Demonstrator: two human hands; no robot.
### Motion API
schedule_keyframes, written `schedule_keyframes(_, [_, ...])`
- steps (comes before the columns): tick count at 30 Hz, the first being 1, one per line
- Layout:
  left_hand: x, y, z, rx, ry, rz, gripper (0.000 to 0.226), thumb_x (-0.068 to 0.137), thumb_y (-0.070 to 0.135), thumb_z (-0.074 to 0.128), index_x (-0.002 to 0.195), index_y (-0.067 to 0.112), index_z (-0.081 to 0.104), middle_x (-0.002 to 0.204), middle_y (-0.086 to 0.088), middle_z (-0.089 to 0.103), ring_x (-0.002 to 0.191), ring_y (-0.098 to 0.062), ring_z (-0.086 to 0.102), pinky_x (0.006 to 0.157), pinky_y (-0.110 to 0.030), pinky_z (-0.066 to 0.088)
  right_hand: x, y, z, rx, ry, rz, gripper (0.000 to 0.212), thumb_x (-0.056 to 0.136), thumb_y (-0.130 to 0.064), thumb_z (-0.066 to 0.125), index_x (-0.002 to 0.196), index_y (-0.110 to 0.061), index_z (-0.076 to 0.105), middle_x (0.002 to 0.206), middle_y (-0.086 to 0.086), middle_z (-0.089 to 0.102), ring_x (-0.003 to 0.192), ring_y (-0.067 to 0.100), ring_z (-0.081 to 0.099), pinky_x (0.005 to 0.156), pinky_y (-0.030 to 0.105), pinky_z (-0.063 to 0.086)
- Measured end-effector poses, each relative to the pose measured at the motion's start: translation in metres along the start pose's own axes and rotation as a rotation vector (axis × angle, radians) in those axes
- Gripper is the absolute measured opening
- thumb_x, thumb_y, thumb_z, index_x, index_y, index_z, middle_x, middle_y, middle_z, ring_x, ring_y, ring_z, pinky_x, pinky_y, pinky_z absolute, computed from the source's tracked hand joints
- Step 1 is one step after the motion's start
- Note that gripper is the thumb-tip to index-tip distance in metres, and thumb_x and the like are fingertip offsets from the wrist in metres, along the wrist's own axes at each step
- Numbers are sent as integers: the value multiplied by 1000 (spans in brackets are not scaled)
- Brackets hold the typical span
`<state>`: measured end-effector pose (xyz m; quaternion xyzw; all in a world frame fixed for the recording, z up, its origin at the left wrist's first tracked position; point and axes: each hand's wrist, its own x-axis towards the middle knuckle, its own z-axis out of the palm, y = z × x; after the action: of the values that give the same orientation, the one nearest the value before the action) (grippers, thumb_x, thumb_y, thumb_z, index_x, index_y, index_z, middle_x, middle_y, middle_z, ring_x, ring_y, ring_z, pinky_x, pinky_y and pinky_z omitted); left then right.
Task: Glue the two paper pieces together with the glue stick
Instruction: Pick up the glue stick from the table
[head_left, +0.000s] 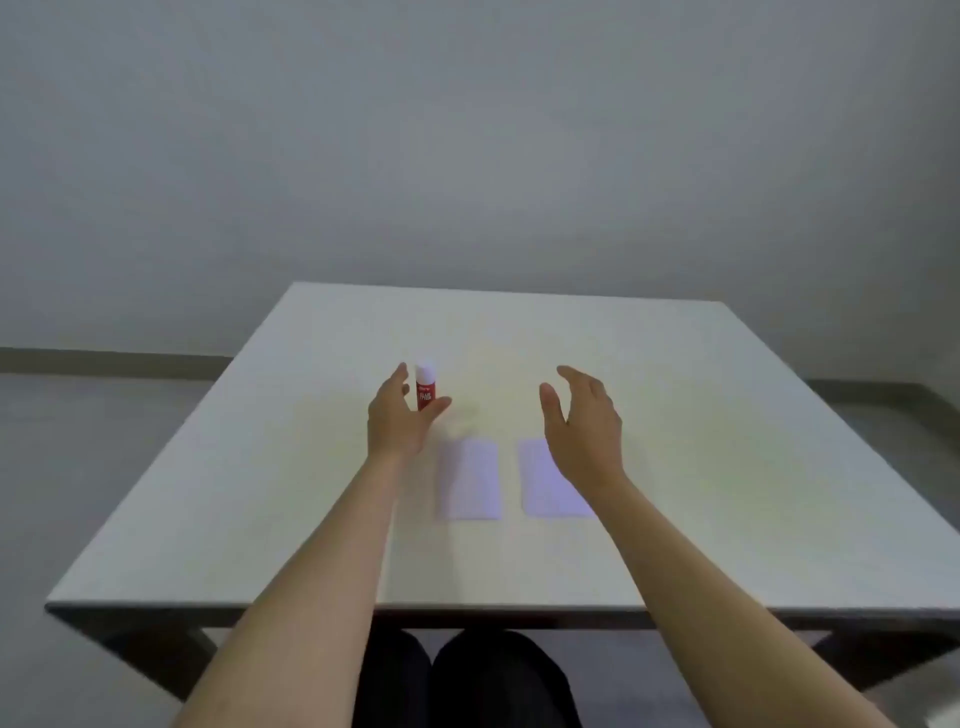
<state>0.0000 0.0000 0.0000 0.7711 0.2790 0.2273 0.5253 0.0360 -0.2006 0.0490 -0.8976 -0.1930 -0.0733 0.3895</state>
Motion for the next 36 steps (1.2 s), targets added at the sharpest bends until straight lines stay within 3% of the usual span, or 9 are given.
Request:
schedule_keyframes(3, [0,1,8,53,96,63,22,78,22,72,97,13,65,98,-2,70,101,-22,65,71,-27,43,-8,7,-1,28,26,-4,44,99,-32,41,139,-12,42,141,7,47,132,25,42,110,38,29])
schedule_keyframes(6, [-2,3,9,99,144,41,6,80,21,65,77,17,61,74,2,68,82,-26,66,54,-23,35,-12,13,2,33,-14,-10,44,98,-31,44,139,-15,42,141,6,46,129,24,45,110,39,31])
schedule_keyframes(10, [-12,12,3,111,76,200,14,79,23,69,92,24,70,78,6,65,80,-18,63,62,-20,39,2,6,3,127,-89,-4,43,95,-27,52,137,-21,46,134,4,49,114,22,55,97,32,42])
schedule_keyframes(14, [-25,34,0,352,-144,507,39,78,18,73,116,24,67,89,9,54,86,-13,52,72,-24,42,22,-17,5,376,-235,231,51,91,-50,50,132,-19,49,100,5,69,70,21,68,68,29,49])
schedule_keyframes(21, [-45,49,-4,400,-182,648,38,78,10,73,115,16,68,92,7,53,92,-15,51,77,-24,45,24,-19,0,399,-415,449,65,91,-58,40,74,0,65,44,7,59,32,18,46,43,22,37])
schedule_keyframes(26, [-49,53,-3,470,-169,694,34,78,10,72,112,16,70,95,2,60,94,-20,53,76,-33,49,26,-8,-9,626,-541,287,15,92,-18,60,96,-4,59,76,12,62,52,16,58,55,24,50])
schedule_keyframes(29, [-50,53,-2,439,-161,671,31,80,11,71,110,17,70,92,6,56,93,-17,53,76,-33,50,26,-9,-14,666,-573,270,41,86,-20,68,122,-11,50,94,10,61,66,20,63,61,26,53])
schedule_keyframes(32, [-52,55,2,462,-137,676,31,79,14,71,110,19,70,92,5,59,90,-16,51,72,-31,47,23,-17,-13,408,-527,302,47,90,-50,52,106,-7,60,79,7,65,51,19,62,50,26,49])
schedule_keyframes(36, [-51,56,4,469,-116,679,34,79,15,73,112,23,70,92,5,60,87,-14,51,69,-27,46,23,-15,-10,439,-466,202,22,96,-26,49,92,-8,61,74,8,58,52,19,53,53,25,46])
